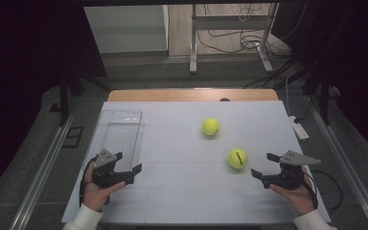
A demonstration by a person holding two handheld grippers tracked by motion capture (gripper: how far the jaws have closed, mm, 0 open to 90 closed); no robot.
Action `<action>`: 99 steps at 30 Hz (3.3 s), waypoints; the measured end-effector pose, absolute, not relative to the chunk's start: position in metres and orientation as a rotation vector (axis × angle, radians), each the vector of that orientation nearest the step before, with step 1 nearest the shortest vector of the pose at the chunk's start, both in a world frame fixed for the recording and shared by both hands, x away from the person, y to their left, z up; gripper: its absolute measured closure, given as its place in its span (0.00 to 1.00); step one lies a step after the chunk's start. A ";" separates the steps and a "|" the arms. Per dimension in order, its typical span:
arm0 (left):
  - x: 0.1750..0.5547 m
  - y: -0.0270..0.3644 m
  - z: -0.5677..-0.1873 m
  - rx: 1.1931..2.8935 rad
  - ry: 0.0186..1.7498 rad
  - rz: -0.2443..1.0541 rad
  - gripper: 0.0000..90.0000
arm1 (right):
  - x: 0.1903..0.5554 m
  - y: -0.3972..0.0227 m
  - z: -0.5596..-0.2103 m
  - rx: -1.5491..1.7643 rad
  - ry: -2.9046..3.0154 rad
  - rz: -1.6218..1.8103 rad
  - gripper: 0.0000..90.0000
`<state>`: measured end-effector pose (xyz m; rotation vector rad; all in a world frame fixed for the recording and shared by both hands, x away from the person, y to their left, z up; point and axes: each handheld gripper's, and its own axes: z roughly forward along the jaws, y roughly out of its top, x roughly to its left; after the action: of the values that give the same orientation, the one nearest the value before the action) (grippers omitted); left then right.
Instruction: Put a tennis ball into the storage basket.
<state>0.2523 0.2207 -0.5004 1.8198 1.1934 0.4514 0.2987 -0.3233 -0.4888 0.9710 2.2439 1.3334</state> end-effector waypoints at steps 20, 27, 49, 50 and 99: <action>0.254 0.220 -0.499 1.814 1.193 0.446 0.11 | 0.301 -0.326 -0.491 0.982 2.246 1.344 0.10; 0.254 0.221 -0.498 1.813 1.193 0.455 0.11 | 0.301 -0.325 -0.491 0.977 2.256 1.336 0.10; 0.257 0.213 -0.493 1.829 1.168 0.439 0.11 | 0.299 -0.327 -0.491 0.976 2.254 1.341 0.11; 0.257 0.213 -0.493 1.829 1.168 0.439 0.11 | 0.299 -0.327 -0.491 0.976 2.255 1.342 0.11; 0.283 0.168 -0.468 1.891 1.039 0.333 0.12 | 0.298 -0.327 -0.494 0.977 2.270 1.319 0.11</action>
<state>0.2831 0.1677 -0.4680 1.8915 1.0393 0.3328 0.2981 -0.3267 -0.4943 0.9768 2.2701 1.3187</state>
